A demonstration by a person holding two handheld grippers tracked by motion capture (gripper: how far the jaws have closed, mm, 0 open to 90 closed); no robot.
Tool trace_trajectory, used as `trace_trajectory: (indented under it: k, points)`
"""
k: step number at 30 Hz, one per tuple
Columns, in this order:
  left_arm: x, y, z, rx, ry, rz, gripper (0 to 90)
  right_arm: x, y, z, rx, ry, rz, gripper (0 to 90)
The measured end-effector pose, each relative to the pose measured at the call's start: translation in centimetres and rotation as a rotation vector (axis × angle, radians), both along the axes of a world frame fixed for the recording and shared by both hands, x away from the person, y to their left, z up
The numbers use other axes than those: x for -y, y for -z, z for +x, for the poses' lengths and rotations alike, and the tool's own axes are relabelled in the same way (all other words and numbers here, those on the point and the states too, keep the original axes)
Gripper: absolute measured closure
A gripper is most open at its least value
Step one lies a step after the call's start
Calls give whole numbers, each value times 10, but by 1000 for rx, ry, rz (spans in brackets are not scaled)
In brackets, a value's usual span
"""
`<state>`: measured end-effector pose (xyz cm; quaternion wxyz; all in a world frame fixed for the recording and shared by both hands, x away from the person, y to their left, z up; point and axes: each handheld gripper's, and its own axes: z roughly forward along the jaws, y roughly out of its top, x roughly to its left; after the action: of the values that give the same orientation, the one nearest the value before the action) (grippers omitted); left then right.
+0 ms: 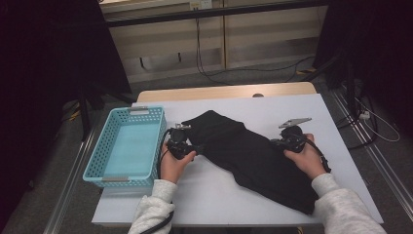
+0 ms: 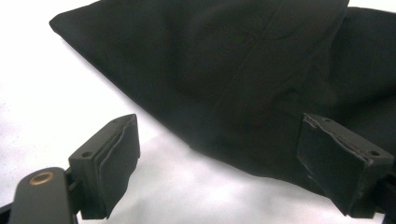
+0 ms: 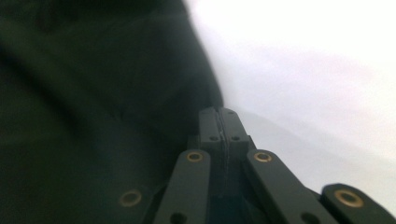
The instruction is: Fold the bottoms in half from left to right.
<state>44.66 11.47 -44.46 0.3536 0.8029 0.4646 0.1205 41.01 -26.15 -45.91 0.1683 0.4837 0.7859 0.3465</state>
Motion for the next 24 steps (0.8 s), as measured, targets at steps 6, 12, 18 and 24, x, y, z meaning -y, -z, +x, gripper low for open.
trace_trajectory:
  k: [6,12,18,24]
  points:
    - [-1,-1,0,12,-8,-4,138,11,-5,14,45,68,13,900]
    - [-1,1,1,7,-7,-2,138,7,1,11,16,97,-44,577]
    - [-2,-1,0,9,-8,-8,136,11,-13,-12,58,74,-22,520]
    - [-1,-3,-1,11,-4,-9,137,6,-14,-46,67,29,-20,538]
